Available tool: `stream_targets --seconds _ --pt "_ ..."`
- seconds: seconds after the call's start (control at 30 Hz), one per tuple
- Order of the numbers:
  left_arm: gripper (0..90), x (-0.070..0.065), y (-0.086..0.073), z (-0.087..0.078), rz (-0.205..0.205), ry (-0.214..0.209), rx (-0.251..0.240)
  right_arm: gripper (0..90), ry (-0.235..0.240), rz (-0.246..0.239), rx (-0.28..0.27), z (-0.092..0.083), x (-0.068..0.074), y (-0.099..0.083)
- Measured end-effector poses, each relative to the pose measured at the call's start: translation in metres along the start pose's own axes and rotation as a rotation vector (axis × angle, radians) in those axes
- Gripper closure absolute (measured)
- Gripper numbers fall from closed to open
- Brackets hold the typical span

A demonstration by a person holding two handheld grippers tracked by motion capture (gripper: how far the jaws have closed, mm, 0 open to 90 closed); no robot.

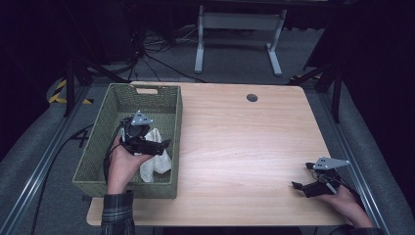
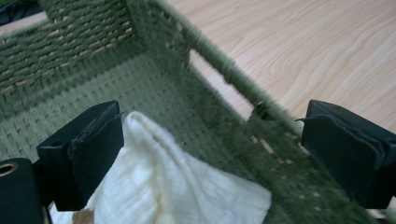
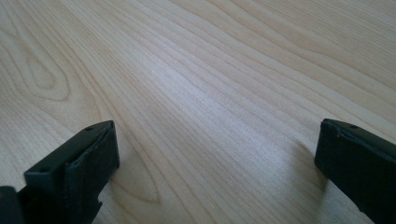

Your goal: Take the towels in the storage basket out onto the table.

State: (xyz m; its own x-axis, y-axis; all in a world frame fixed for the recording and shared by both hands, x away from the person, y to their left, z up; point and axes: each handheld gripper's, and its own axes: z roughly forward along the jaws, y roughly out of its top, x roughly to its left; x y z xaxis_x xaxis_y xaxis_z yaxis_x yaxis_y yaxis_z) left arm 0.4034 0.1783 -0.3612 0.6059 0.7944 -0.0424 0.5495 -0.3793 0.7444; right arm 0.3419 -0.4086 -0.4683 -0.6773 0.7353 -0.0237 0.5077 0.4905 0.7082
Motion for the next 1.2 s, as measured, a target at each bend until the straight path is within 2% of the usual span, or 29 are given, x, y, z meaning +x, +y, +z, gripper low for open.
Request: stream_targets --seconds 0.07,0.13,0.27,0.3,0.47,0.6,0.83,0.9,0.93,1.0,1.2 --pt "6.2 0.004 -0.002 0.003 0.006 0.027 0.012 0.1 0.0 0.003 0.001 -0.001 0.001 0.0" --pt "6.3 0.007 -0.005 0.004 0.0 0.035 0.031 0.1 0.002 -0.001 0.002 -0.001 0.001 -0.001" --pt "6.9 0.012 -0.011 0.01 0.007 0.025 0.047 0.1 0.001 0.001 0.003 -0.001 0.002 -0.001" --pt "7.0 0.013 -0.013 0.014 -0.012 0.021 0.052 0.1 0.001 0.001 0.001 -0.001 0.002 -0.001" --pt "7.0 0.017 -0.022 0.027 -0.032 0.028 0.094 0.1 0.001 -0.002 0.001 -0.001 0.002 -0.001" --pt "7.3 0.019 -0.025 0.032 -0.048 0.049 0.13 0.1 0.006 -0.002 0.002 -0.001 0.002 -0.001" --pt "7.9 0.025 -0.026 0.036 -0.084 0.069 0.155 0.2 0.008 -0.01 -0.001 -0.002 0.003 -0.002" --pt "8.1 0.025 -0.027 0.038 -0.091 0.063 0.166 0.2 0.007 -0.008 0.0 -0.003 0.004 -0.003" --pt "8.8 0.025 -0.028 0.039 -0.098 0.062 0.174 0.2 0.007 -0.009 0.0 -0.003 0.004 -0.003" --pt "10.2 0.025 -0.028 0.041 -0.093 0.084 0.198 0.2 0.007 -0.008 -0.001 -0.003 0.004 -0.003" --pt "16.9 0.026 -0.029 0.043 -0.114 0.069 0.238 0.2 0.008 -0.009 0.0 -0.002 0.003 -0.002"
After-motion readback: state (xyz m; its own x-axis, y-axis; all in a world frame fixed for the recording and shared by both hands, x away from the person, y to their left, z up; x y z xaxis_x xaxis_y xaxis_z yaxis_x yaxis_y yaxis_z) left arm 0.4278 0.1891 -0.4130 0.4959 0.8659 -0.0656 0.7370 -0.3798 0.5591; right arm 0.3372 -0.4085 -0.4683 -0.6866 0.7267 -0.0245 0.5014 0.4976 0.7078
